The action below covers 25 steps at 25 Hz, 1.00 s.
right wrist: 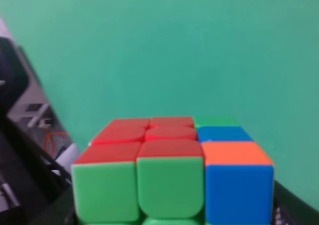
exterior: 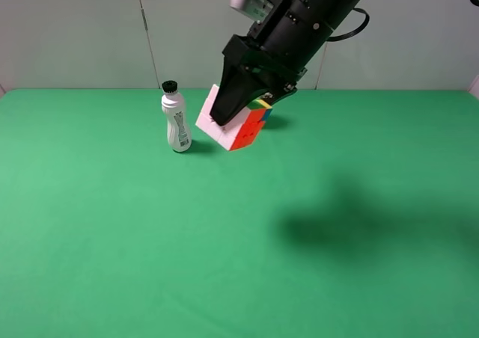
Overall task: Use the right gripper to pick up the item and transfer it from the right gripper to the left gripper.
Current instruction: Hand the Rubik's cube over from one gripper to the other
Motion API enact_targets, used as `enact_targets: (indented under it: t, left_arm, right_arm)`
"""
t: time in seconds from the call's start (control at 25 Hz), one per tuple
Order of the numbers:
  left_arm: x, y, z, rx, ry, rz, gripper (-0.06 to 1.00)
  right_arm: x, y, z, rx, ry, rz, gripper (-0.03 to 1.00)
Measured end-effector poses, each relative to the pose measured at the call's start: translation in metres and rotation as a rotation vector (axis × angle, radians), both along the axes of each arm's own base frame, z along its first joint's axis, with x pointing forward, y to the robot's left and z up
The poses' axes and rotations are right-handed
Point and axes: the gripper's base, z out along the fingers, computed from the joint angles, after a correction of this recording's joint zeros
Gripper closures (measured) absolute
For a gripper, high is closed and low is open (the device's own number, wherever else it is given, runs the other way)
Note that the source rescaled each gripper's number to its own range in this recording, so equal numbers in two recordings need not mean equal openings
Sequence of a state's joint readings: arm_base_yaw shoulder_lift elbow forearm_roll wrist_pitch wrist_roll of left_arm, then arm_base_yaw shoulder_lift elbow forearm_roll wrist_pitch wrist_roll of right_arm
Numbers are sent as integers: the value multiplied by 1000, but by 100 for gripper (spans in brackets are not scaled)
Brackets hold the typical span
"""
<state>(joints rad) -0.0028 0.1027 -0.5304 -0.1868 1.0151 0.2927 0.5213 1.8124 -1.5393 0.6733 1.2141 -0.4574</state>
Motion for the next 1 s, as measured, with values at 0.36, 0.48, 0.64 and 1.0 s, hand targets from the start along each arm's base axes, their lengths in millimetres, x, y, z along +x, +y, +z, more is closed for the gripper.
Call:
enact_targets:
  t: [0.36, 0.48, 0.64, 1.0]
  left_arm:
    - [44, -8, 8, 95, 43, -187, -5]
    - [56, -12, 10, 104, 23, -251, -4]
    - [69, -17, 12, 85, -10, -319, -4]
    - [94, -29, 11, 58, -18, -431, -3]
  right_arm:
    - [-2, 5, 4, 64, 26, -1, 94]
    - [-3, 7, 5, 84, 35, -1, 94]
    - [-3, 7, 6, 90, 35, 1, 94]
    - [-3, 8, 6, 99, 33, 6, 94]
